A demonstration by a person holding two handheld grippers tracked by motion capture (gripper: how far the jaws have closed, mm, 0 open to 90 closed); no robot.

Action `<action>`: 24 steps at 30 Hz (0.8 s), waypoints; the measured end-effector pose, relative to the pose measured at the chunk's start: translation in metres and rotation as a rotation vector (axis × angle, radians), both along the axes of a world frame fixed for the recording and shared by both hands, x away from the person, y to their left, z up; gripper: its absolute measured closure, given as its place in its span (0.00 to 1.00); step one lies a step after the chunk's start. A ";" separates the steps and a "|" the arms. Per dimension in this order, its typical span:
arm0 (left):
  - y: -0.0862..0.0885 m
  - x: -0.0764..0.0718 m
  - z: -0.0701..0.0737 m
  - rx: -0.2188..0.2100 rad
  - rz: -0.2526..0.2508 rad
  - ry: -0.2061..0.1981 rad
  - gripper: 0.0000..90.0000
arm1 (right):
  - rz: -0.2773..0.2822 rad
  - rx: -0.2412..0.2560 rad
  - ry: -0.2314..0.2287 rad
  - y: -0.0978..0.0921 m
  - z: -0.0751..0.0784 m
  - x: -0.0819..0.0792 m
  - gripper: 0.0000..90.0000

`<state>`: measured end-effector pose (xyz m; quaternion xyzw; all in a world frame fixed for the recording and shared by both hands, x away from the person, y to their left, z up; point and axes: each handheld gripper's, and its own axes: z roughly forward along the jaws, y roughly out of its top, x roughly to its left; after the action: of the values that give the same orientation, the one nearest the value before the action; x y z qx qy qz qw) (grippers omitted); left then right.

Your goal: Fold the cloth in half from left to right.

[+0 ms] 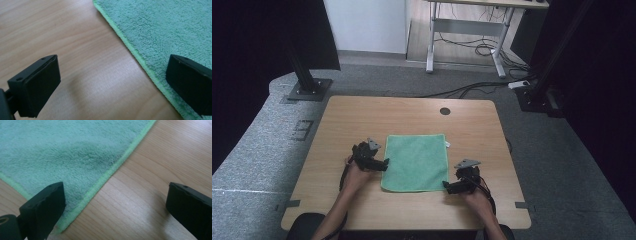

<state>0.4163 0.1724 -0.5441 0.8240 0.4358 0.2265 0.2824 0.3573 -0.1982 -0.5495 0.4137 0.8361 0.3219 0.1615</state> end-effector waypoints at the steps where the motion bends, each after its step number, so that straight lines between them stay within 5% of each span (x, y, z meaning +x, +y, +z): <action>1: 0.000 -0.002 0.000 -0.001 -0.003 0.005 0.00 | -0.003 -0.004 -0.005 -0.001 0.000 0.000 0.03; 8: -0.004 -0.023 0.002 -0.007 -0.030 0.030 0.02 | -0.047 -0.011 -0.011 -0.013 0.000 0.005 0.03; 14: -0.011 -0.035 0.000 -0.059 -0.084 0.080 0.03 | -0.098 -0.027 -0.027 -0.029 0.000 0.010 0.03; 24: -0.003 -0.017 0.009 -0.077 -0.064 0.073 0.02 | -0.126 0.021 -0.007 -0.038 -0.004 0.013 0.00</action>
<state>0.3993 0.1695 -0.5352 0.8336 0.4277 0.1702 0.3051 0.3704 -0.2361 -0.5531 0.4658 0.8045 0.3214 0.1802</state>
